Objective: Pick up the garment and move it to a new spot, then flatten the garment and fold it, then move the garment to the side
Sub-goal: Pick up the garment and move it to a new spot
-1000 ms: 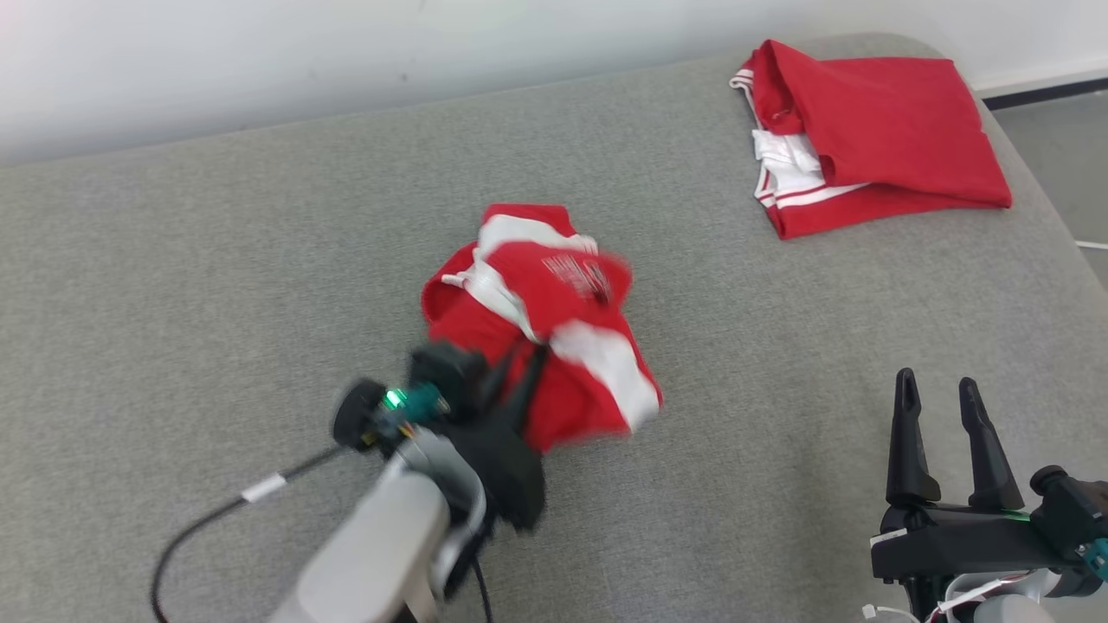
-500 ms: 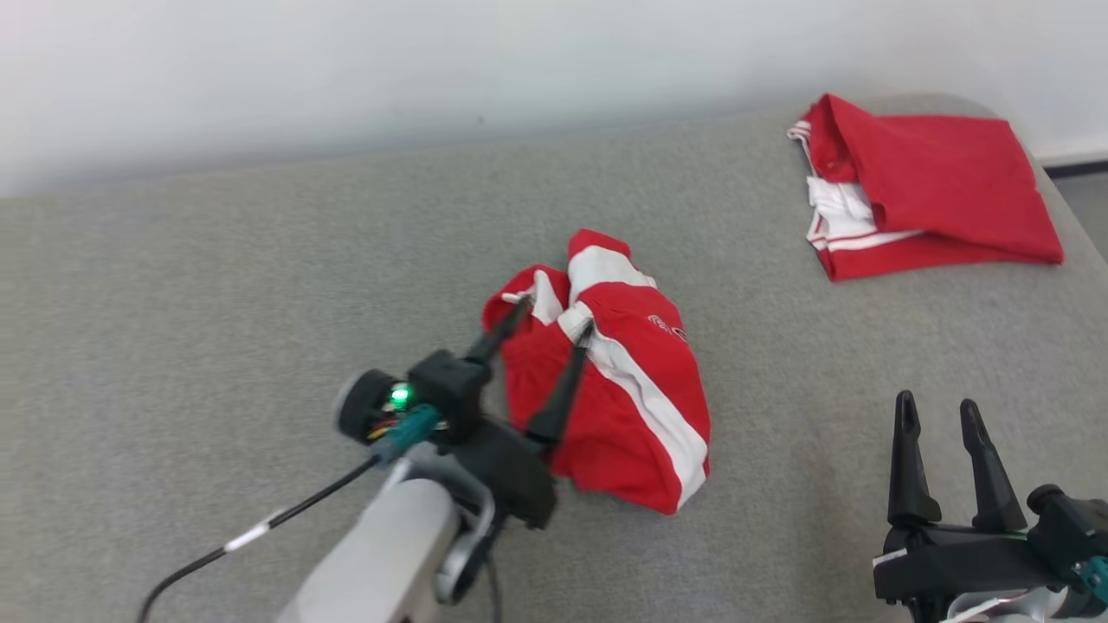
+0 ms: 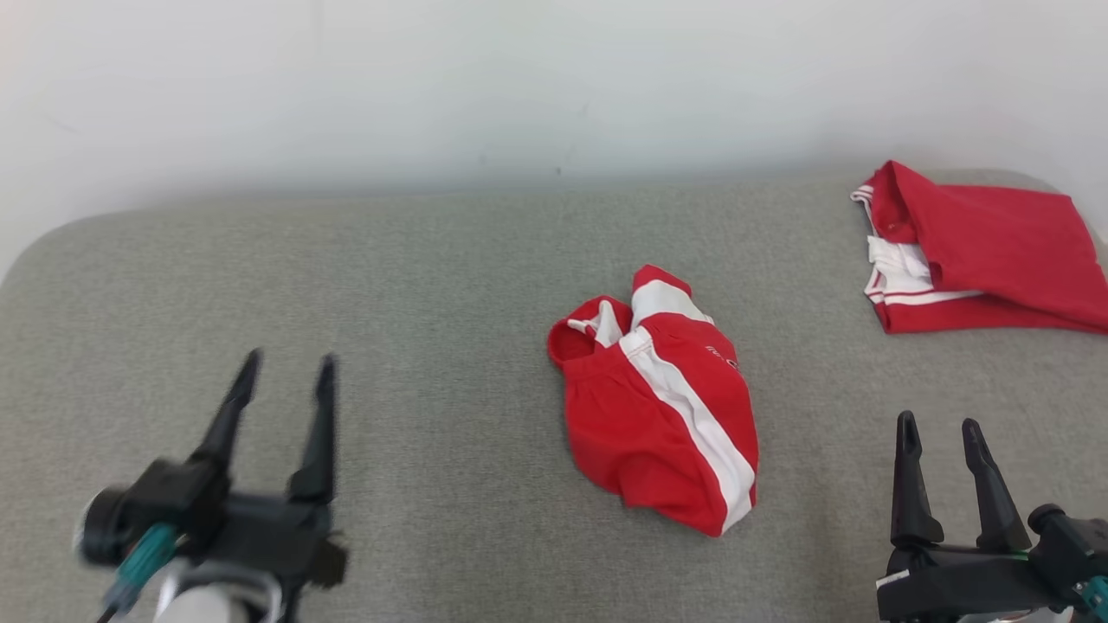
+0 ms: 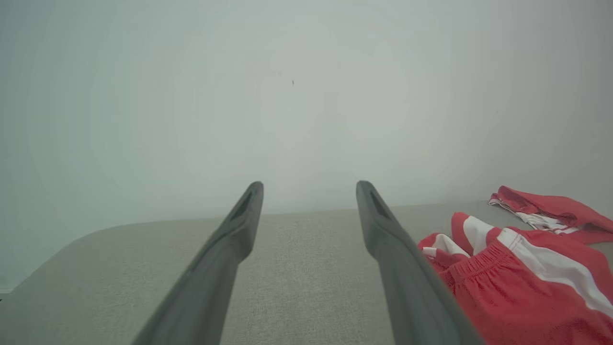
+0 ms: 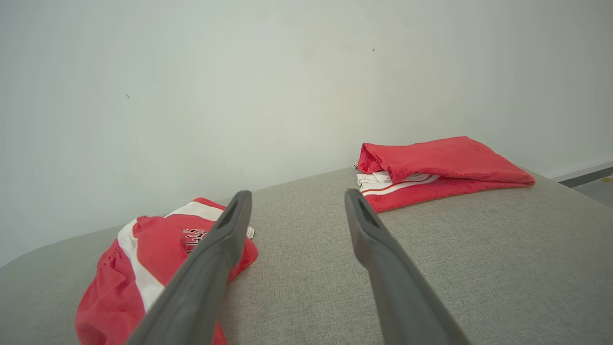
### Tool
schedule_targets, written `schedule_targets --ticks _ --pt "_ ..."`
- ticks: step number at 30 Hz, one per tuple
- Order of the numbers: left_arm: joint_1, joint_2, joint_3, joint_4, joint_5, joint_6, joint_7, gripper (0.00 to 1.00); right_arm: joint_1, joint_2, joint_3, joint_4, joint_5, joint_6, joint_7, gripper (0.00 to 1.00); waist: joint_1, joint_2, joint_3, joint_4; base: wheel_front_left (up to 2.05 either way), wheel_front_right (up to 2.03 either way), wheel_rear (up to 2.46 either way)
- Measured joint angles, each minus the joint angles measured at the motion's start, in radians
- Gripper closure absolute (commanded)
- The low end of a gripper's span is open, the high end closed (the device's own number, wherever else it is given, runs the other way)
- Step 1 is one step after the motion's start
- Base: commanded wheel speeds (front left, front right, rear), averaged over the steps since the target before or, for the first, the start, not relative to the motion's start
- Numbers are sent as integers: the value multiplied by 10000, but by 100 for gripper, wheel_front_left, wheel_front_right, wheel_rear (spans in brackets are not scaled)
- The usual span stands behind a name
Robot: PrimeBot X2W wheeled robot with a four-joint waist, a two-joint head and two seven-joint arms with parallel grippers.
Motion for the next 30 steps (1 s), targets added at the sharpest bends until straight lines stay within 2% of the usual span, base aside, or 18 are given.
schedule_targets --ticks 5,11,16,30 --pt "1353 134 953 -533 190 52 0 0 221 -17 17 -13 0 0 2 0 0 0 -247 226 0 0 0" --pt "2647 -385 1360 -978 702 -58 0 0 479 -90 176 48 33 0 0 0 0 1 -599 492 0 0 0" --pt "3016 -842 1801 -997 890 -163 0 0 569 -100 368 105 33 0 0 0 0 0 -727 575 0 0 0" --pt "3526 -1557 2773 -823 1569 -972 0 0 651 -182 646 316 107 0 0 0 1 1 -842 527 0 0 0"
